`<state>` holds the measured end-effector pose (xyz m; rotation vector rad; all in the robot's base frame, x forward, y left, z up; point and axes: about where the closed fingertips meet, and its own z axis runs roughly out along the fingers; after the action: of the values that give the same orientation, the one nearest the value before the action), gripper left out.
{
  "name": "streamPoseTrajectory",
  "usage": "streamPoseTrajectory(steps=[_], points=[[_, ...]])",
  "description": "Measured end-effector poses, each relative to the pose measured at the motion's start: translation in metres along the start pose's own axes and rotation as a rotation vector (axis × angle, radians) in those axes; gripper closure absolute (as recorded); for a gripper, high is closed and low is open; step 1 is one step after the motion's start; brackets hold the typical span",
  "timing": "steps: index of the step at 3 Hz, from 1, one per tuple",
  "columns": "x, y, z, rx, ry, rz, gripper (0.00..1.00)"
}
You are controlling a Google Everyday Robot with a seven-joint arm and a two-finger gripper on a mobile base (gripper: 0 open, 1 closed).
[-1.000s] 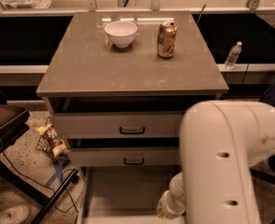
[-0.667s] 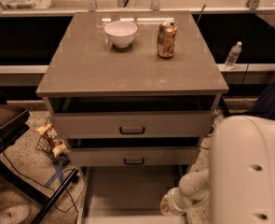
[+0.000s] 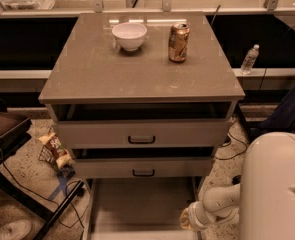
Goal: Open bottom drawer
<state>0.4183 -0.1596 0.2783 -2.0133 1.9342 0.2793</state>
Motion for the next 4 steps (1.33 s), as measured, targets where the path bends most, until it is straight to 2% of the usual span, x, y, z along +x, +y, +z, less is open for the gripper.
streamPoseTrajectory(steps=[1,3,4], points=[[0.003,-0.001,0.017,-0.009,-0.03,0.004,1.0],[0.013,-0.009,0.081,-0.005,-0.09,-0.008,1.0],[0.017,-0.005,0.102,-0.023,-0.102,-0.011,1.0]])
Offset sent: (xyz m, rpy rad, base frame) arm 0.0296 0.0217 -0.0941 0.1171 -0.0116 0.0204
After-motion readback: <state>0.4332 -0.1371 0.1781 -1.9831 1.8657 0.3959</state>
